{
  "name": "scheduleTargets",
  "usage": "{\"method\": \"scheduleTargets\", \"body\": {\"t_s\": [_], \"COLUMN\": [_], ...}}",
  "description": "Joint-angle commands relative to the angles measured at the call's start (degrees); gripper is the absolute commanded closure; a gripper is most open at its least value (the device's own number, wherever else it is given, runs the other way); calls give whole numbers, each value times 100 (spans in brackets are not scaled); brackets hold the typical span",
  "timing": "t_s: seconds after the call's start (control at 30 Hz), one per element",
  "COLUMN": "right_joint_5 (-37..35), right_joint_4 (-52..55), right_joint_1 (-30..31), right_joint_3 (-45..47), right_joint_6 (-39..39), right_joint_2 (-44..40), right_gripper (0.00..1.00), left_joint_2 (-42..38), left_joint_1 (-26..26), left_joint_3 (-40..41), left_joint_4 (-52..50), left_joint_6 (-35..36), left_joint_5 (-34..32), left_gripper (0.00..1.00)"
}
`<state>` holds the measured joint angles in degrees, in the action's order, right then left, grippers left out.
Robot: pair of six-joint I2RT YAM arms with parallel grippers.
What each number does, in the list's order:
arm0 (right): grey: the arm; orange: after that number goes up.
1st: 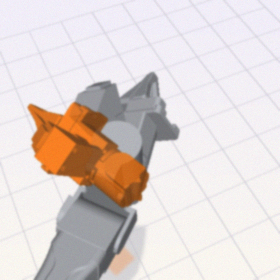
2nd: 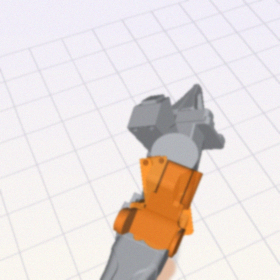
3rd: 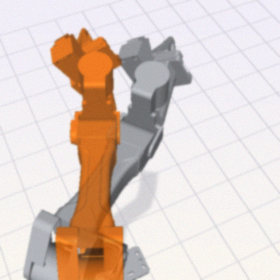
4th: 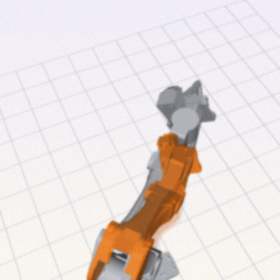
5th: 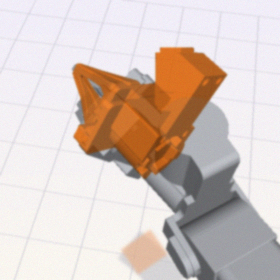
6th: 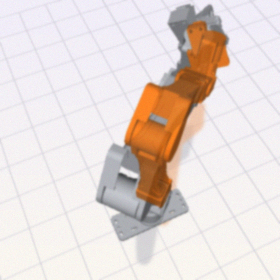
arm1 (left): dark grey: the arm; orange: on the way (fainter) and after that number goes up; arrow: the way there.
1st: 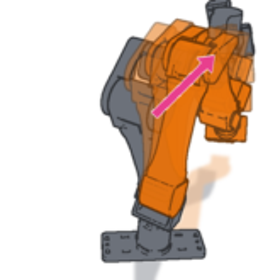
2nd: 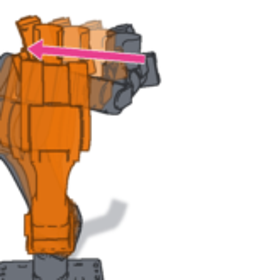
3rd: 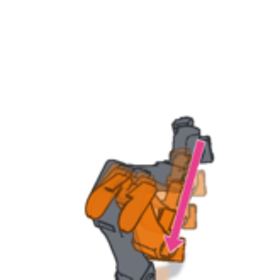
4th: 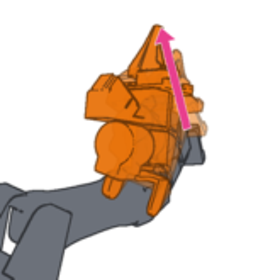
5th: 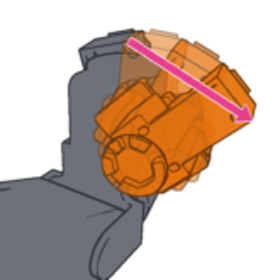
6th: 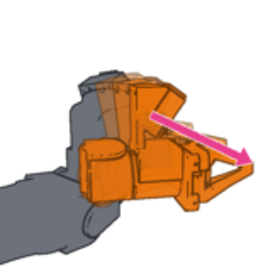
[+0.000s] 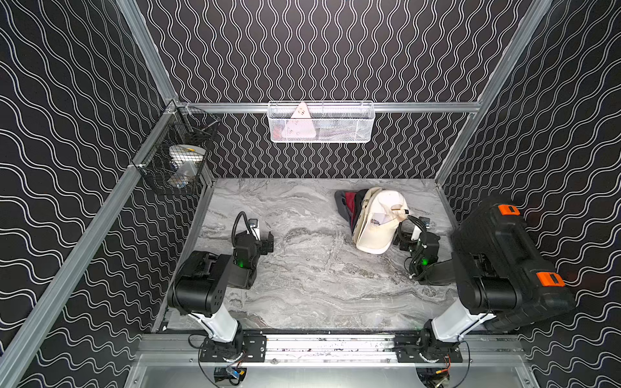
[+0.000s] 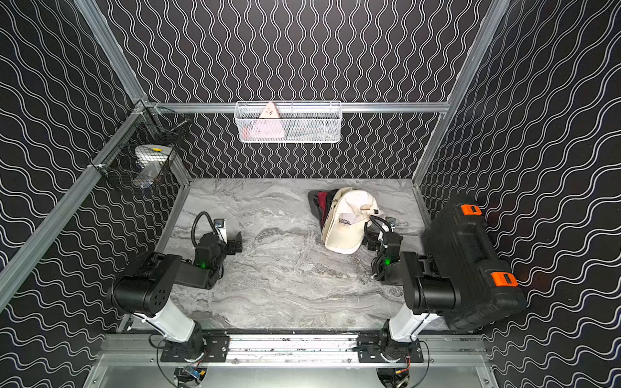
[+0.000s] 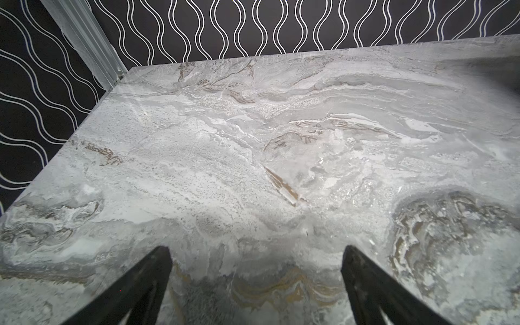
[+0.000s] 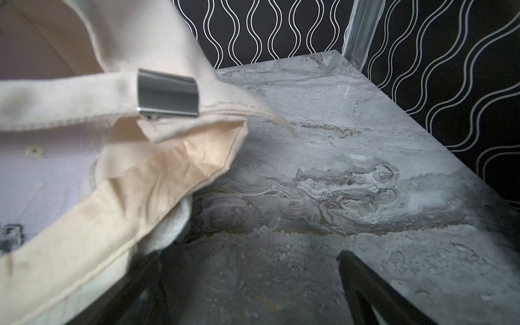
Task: Open the adjustable buckle of the baseball cap
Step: Pick up the baseball cap.
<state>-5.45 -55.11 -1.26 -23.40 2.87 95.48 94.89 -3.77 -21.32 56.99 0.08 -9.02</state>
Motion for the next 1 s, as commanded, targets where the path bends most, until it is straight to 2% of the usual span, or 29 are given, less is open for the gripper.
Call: {"method": "scheduleTargets", "body": {"t_s": [0.0, 0.97], "right_joint_5": [121, 130], "right_joint_4": [67, 2], "right_joint_1": [-15, -15], "right_joint_3": [-14, 11], "right_joint_6": [82, 73], "right_joint_2": [-32, -23], "right_gripper": [0, 0], "left_joint_2": [-22, -15], "left_joint_1": [1, 17], "left_joint_3": [5, -31], "left_joint_4": [157, 111], "left_joint_6": [37, 28], "left_joint_5": [-21, 5], "left_gripper": [1, 1]}}
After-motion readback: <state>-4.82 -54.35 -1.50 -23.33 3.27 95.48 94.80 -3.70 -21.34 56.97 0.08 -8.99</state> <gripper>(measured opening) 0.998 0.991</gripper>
